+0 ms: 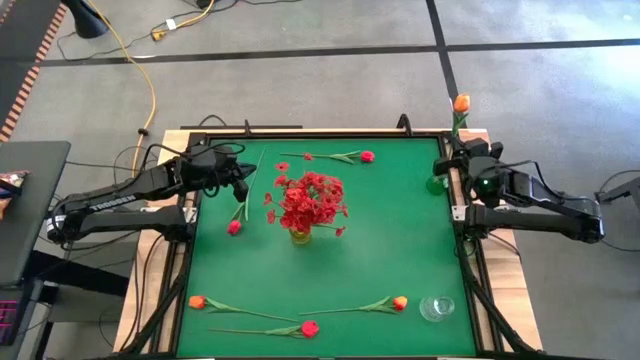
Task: Sort flowers into vase by color
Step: Put the top orange flower into the green vase
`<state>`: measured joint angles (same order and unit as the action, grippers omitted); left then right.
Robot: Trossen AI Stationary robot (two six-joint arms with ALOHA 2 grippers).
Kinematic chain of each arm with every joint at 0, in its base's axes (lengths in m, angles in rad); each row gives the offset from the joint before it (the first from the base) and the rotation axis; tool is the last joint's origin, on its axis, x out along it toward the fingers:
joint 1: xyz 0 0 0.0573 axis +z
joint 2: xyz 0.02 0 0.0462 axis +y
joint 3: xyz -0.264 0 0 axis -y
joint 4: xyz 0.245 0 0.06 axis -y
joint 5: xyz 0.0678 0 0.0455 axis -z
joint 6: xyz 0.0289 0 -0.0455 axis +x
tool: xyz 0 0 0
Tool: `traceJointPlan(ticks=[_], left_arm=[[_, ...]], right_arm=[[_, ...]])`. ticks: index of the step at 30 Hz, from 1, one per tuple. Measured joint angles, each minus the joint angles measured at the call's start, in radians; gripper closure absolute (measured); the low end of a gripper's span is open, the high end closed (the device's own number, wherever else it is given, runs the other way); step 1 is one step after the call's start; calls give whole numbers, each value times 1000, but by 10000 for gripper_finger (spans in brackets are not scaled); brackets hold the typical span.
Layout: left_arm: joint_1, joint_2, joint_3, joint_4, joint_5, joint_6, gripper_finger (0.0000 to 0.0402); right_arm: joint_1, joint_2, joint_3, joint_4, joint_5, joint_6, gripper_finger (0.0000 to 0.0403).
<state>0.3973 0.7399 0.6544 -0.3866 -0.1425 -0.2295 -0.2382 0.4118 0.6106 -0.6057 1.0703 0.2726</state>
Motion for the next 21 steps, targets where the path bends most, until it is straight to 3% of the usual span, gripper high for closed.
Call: traceJointPlan(ticks=[21], left_arm=[[0, 0, 0, 0, 1, 8, 401]], right_arm=[[0, 19, 0, 7, 38, 0, 388]])
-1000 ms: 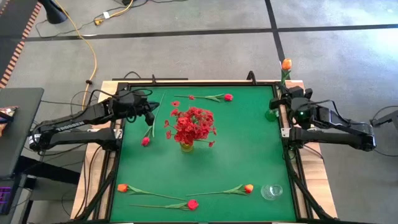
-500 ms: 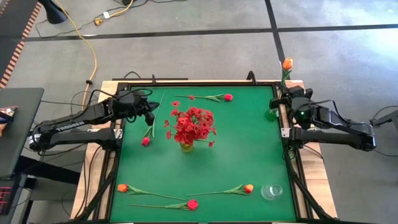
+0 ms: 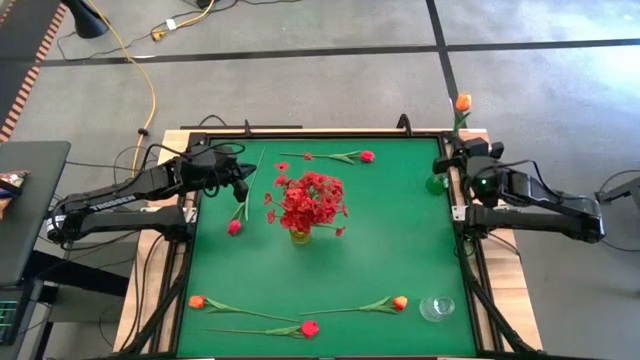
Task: Sort flowers into vase by color
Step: Put the top orange flower into the green vase
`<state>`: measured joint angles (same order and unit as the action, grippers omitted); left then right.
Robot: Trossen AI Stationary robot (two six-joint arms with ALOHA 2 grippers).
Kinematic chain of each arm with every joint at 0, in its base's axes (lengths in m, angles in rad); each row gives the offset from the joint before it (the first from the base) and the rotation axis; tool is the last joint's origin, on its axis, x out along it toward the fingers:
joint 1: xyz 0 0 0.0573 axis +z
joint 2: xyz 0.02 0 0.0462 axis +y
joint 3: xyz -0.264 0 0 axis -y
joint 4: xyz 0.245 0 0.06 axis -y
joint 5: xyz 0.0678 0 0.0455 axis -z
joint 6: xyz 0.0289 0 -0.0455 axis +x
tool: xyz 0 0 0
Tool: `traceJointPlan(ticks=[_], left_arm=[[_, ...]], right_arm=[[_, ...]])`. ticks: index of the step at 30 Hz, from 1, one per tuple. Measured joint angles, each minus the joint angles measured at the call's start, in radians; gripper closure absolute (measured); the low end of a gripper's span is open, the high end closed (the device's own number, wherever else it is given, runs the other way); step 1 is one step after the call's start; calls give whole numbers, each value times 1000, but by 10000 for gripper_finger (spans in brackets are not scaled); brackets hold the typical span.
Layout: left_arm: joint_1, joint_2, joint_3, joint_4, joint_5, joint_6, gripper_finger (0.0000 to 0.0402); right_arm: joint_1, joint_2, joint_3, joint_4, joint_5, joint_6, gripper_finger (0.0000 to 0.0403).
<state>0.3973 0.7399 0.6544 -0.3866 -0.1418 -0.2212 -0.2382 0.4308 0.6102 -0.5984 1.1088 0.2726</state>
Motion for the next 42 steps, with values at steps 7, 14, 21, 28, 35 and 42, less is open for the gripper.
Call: traceJointPlan(ticks=[7, 14, 21, 28, 35, 42], left_arm=[[0, 0, 0, 0, 5, -1, 401], [0, 0, 0, 0, 5, 0, 401], [0, 0, 0, 0, 5, 2, 401], [0, 0, 0, 0, 4, 8, 401], [0, 0, 0, 0, 4, 9, 401], [0, 0, 0, 0, 4, 13, 401]], right_arm=[[0, 33, 0, 0, 0, 15, 388], [0, 55, 0, 6, 18, 16, 388], [0, 55, -1, 22, 18, 16, 387], [-7, 55, -1, 37, 34, 10, 386], [-57, 62, -1, 31, 29, 10, 386], [-74, 99, -1, 70, -5, 8, 385]])
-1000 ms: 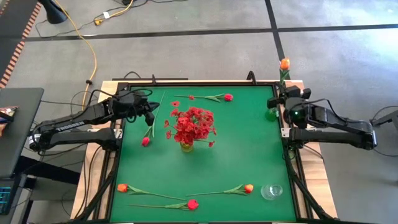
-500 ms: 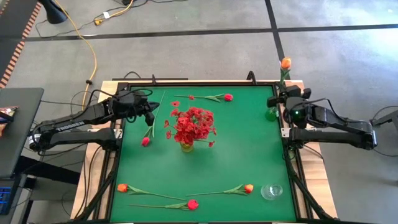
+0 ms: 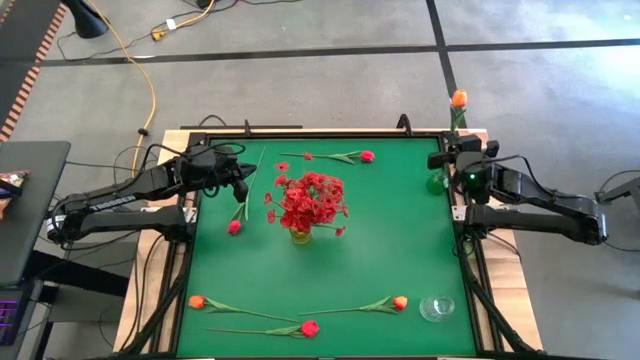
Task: Sort flowers into vase by color
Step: Put the top orange flower into the green vase
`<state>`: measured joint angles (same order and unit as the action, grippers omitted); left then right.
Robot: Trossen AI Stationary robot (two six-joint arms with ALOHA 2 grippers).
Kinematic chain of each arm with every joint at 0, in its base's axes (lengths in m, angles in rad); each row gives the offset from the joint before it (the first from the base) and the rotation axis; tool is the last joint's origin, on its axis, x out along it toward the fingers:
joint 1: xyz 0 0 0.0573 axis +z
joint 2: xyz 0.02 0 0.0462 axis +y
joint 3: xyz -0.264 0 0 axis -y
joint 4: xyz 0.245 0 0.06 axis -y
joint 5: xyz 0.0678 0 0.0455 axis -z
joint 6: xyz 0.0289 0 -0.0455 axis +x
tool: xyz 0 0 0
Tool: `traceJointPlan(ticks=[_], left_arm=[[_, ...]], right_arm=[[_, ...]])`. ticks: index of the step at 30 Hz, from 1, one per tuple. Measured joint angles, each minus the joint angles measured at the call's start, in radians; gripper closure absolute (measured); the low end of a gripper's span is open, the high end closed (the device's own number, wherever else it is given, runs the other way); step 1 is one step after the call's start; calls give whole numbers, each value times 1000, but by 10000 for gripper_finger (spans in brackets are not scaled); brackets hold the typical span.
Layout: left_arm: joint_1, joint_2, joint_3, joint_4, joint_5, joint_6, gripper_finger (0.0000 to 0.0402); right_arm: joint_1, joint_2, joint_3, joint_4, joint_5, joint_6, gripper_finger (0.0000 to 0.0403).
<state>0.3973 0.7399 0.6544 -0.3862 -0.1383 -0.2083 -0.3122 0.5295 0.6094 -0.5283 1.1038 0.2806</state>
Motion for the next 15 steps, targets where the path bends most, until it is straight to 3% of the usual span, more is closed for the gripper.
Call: traceJointPlan(ticks=[11, 15], left_arm=[[0, 0, 0, 0, 0, 7, 401], [0, 0, 0, 0, 0, 19, 401]], right_arm=[[0, 49, 0, 1, -5, 8, 384], [0, 48, -1, -31, -4, 83, 384]])
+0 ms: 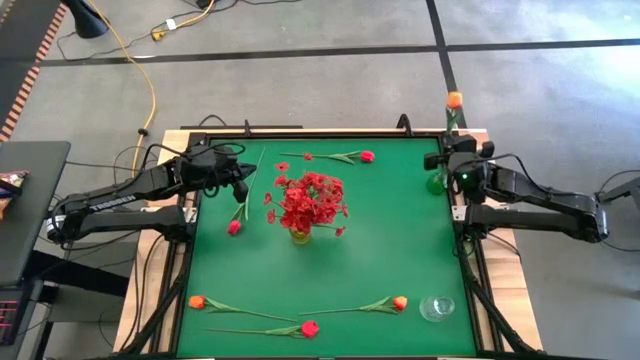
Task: Sort flowers into vase by color
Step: Put the top orange flower into the green vase
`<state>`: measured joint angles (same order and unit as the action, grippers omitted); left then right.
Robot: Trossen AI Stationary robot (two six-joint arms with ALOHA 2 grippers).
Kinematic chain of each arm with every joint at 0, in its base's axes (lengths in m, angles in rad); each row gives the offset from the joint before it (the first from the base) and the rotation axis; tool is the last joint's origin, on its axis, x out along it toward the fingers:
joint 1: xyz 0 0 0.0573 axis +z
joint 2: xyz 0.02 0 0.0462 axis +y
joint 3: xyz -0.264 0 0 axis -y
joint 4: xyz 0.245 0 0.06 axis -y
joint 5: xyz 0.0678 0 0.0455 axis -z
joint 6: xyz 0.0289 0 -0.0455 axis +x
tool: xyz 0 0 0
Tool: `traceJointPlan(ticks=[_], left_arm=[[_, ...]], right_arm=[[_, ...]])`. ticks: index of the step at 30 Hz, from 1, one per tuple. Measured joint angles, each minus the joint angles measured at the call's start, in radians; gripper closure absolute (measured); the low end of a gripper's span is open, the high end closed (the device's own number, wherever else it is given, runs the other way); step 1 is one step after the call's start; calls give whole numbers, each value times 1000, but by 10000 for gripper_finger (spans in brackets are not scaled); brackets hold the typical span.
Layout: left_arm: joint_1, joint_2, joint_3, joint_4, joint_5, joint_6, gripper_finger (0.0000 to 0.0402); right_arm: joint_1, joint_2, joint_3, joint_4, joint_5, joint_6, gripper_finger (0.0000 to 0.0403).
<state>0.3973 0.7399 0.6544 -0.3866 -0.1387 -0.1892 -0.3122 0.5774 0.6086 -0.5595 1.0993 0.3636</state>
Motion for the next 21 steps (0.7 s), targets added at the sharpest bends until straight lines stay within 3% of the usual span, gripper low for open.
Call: traceJointPlan(ticks=[9, 21], left_arm=[[0, 0, 0, 0, 0, 2, 401], [0, 0, 0, -1, 0, 2, 401]], right_arm=[[21, -2, -102, 7, -3, 173, 384], [-54, -2, -135, 176, -1, 93, 384]])
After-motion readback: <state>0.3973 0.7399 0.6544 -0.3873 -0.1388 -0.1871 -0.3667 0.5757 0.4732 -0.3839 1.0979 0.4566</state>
